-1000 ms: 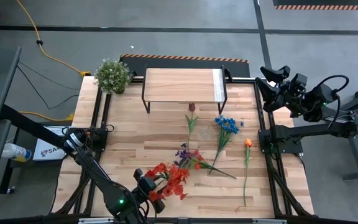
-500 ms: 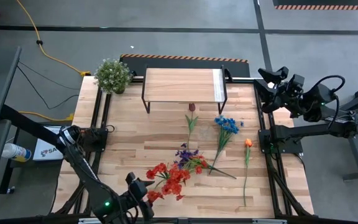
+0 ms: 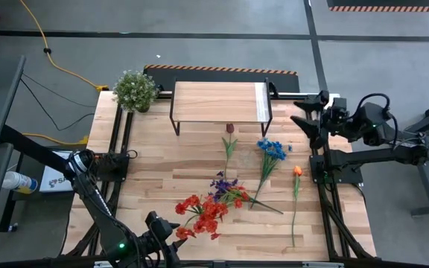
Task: Pick and place flowers into a vace then onto a shelf
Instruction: Put the orange flower into the bottom transparent vase
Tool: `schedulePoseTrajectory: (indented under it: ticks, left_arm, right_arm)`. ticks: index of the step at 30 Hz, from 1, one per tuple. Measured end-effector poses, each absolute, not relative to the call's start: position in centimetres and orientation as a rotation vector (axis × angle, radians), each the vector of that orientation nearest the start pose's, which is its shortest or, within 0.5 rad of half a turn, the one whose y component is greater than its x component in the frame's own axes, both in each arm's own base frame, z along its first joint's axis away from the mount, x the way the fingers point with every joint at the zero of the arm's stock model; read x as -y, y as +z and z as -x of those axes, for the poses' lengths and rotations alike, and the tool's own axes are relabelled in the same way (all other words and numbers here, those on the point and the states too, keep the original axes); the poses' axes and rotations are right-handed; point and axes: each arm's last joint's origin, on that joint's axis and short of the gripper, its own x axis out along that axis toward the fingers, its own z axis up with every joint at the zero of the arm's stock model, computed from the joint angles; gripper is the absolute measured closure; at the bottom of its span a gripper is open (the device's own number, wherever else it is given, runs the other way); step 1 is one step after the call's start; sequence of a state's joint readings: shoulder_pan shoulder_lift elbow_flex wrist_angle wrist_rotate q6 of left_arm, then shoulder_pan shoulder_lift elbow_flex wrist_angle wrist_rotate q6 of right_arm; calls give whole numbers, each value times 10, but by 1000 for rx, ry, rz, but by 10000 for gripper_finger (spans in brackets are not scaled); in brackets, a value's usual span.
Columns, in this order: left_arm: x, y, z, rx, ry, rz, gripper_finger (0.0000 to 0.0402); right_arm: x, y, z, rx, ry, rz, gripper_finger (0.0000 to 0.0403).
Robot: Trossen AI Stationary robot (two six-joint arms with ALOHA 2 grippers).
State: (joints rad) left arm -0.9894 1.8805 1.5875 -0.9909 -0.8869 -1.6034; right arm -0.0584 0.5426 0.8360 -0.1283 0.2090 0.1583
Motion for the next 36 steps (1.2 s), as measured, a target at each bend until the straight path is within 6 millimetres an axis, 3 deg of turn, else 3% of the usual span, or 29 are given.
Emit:
schedulePoseTrajectory:
  ticks: [23,36]
  left_arm:
    - [303,258,-225,-580,499,599,119]
    - [300,257,-224,-588,517,570,119]
  right_arm:
    - [6,331,-100,-381,-127,-401,132]
    - [-6,305,-81,-803,57,-781,132]
